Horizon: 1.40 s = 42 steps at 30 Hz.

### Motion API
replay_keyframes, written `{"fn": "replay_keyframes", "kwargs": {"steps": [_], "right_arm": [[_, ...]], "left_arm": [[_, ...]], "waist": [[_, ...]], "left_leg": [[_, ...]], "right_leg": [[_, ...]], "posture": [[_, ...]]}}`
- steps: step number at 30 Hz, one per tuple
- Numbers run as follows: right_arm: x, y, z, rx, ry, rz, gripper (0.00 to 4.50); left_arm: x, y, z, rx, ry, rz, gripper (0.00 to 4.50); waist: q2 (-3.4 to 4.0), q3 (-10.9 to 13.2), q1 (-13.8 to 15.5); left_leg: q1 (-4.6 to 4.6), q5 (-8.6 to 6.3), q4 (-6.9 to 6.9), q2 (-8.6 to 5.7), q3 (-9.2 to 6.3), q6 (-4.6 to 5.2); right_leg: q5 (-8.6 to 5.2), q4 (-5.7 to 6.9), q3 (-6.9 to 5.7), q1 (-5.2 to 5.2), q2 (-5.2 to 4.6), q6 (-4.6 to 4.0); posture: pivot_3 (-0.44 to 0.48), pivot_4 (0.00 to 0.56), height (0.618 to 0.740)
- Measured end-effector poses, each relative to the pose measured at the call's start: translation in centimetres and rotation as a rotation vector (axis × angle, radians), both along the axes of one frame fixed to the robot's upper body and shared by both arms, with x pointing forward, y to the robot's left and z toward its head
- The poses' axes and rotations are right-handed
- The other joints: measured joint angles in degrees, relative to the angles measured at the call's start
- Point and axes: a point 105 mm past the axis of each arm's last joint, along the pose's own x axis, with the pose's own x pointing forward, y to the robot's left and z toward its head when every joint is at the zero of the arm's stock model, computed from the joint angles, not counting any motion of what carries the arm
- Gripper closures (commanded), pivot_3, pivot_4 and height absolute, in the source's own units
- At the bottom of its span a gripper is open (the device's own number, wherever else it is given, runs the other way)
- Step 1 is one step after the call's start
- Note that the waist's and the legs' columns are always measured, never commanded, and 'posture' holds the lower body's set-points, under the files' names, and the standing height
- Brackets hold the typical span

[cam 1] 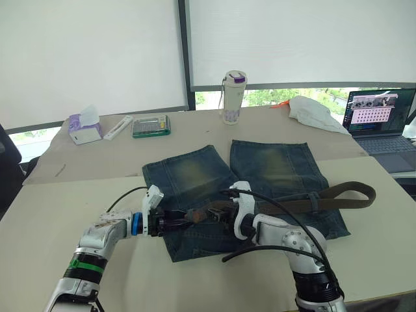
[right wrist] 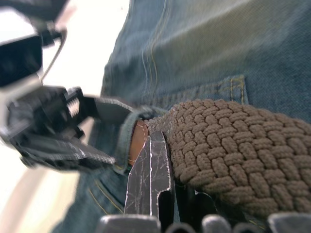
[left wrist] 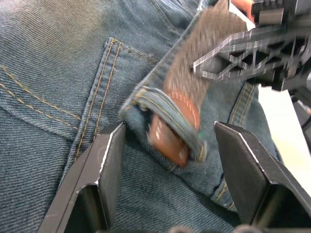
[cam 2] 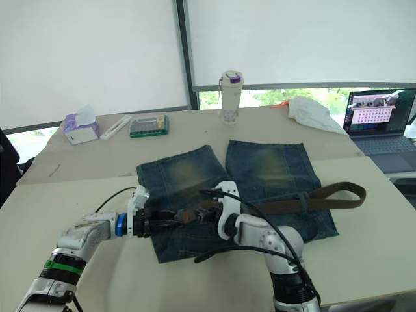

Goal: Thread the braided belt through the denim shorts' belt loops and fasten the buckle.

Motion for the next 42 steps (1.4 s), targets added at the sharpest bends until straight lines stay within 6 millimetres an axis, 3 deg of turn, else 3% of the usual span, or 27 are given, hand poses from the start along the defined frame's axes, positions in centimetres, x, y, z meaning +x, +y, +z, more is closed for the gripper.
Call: {"fn": "replay_keyframes", "kwargs": {"steps": [3, 11, 26, 31, 34, 42], "right_arm": [[0.0, 0.5, 0.2, 0.018, -0.011, 0.014, 4.5], [0.0, 0.7, -0.2, 0.03, -0.004, 0.017, 4.5], [-0.2, 0.8, 0.1, 0.063, -0.015, 0.023, 4.5], [-0.2, 0.7, 0.8, 0.104, -0.055, 0.018, 4.5], [-0.1, 0.6, 0.9, 0.107, -0.064, 0.015, 4.5], [-0.1, 0.7, 1.0, 0.111, -0.067, 0.019, 4.5]], "left_arm": [[-0.1, 0.0, 0.0, 0.003, 0.007, -0.002, 1.45], [-0.7, 0.2, 0.0, -0.006, 0.024, 0.004, 3.93], [-0.7, 0.7, 0.5, -0.009, 0.021, 0.016, 3.93], [-0.8, 2.4, 1.4, 0.008, 0.007, 0.017, 2.4], [-0.7, 2.4, 1.5, 0.003, -0.002, 0.023, 1.44], [-0.7, 1.8, 1.4, -0.018, -0.001, 0.021, 1.44]], "waist": [[0.0, 0.0, 0.1], [0.0, 0.0, 0.1], [0.0, 0.0, 0.1], [0.01, 0.0, 0.1], [0.01, 0.0, 0.4], [0.01, 0.0, 0.3]], "left_leg": [[0.0, 0.0, 0.0, 0.01, 0.0, -0.01], [0.0, -0.01, 0.0, 0.0, 0.0, -0.01], [-0.01, -0.01, 0.0, 0.0, 0.0, -0.02], [-0.02, -0.02, -0.02, 0.0, 0.01, -0.03], [-0.03, -0.02, 0.0, -0.01, 0.0, -0.03], [-0.03, -0.02, 0.0, 0.0, 0.0, -0.04]], "right_leg": [[0.0, -0.01, 0.0, 0.0, 0.0, 0.0], [0.0, -0.01, 0.01, -0.01, -0.01, 0.0], [0.0, -0.02, 0.01, -0.03, 0.0, 0.0], [0.0, 0.02, 0.0, -0.1, 0.0, 0.0], [0.0, 0.01, -0.01, -0.08, -0.01, 0.0], [0.0, 0.01, 0.0, -0.1, -0.01, 0.0]], "posture": [[0.0, 0.15, 0.74], [0.0, 0.15, 0.74], [0.0, 0.15, 0.74], [0.0, 0.15, 0.74], [0.0, 0.15, 0.74], [0.0, 0.15, 0.74]]}}
